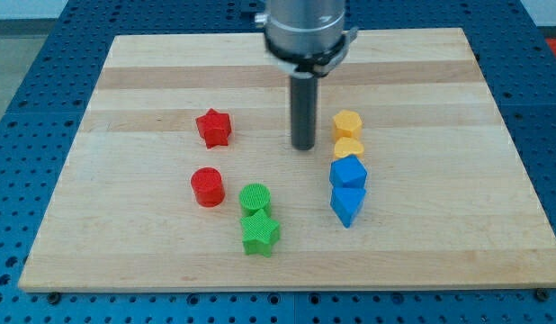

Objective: Move the yellow heart parallel to the right of the green star

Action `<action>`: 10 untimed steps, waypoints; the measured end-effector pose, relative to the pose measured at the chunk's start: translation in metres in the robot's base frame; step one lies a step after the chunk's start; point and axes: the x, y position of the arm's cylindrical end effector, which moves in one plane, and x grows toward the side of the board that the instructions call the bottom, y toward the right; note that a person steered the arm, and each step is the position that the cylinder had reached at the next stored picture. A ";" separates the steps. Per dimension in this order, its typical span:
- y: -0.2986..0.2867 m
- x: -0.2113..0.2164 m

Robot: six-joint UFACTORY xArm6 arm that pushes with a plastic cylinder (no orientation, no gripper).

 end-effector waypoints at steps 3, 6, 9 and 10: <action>0.071 0.041; 0.091 0.048; 0.122 0.075; 0.112 0.057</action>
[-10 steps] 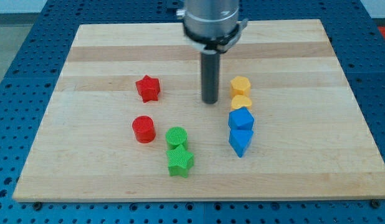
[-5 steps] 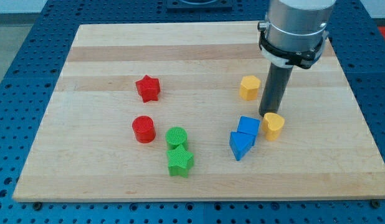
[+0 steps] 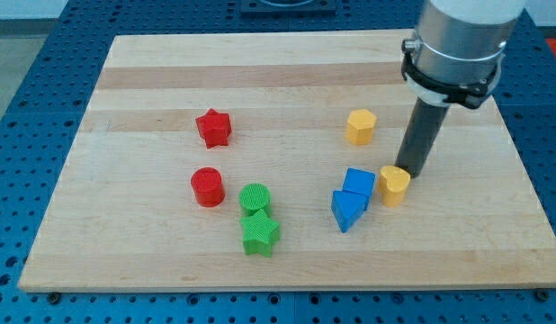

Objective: Move the yellow heart parallel to the right of the green star

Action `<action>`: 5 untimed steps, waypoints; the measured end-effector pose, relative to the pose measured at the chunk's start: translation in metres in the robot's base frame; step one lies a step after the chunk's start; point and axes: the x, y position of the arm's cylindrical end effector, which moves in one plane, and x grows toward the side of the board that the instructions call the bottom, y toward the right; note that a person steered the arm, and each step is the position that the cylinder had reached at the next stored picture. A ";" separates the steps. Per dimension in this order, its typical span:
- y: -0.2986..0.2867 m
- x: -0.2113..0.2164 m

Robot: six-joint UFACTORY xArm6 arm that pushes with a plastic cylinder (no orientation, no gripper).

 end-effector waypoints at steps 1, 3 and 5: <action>-0.008 0.007; -0.041 0.044; -0.051 0.051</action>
